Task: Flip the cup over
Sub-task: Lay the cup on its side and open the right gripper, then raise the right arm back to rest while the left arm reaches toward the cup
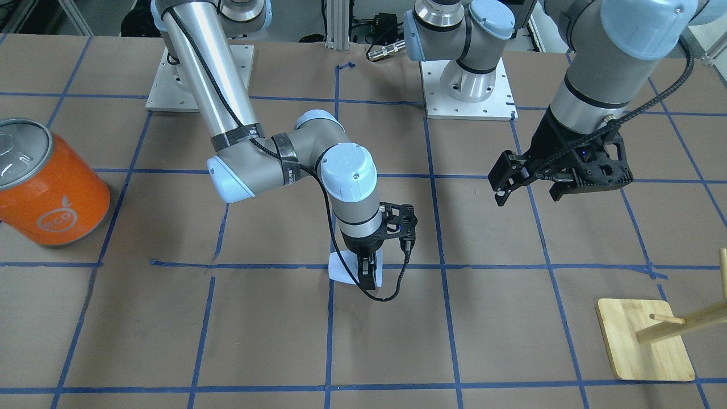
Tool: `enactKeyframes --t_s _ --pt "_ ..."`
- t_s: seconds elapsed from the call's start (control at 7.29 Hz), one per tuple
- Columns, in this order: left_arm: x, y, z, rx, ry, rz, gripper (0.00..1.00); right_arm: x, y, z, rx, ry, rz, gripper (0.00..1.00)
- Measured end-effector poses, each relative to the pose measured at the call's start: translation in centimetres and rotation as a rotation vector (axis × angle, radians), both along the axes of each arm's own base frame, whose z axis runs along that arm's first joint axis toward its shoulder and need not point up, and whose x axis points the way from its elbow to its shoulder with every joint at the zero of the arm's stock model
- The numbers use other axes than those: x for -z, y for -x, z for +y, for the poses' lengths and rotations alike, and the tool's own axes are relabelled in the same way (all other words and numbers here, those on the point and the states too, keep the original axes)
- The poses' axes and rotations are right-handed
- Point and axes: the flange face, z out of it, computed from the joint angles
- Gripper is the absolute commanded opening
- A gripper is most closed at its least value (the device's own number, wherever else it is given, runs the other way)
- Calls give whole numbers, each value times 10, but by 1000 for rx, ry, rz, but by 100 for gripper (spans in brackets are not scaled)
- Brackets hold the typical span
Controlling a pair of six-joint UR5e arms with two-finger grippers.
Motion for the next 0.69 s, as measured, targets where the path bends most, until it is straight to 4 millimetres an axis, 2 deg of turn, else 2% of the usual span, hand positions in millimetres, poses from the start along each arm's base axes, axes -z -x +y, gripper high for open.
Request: enactKeyframes --t_s 0.27,0.55,0.69 --pt "1 0 -2 -1 -1 0 100 -29 7 -1 19 8 -7 100" --pt "7 -2 -4 -5 -16 2 100 -79 40 -3 139 -40 -4 100" --pt "14 -2 -5 -5 -32 7 100 -108 66 -5 279 -68 -12 100"
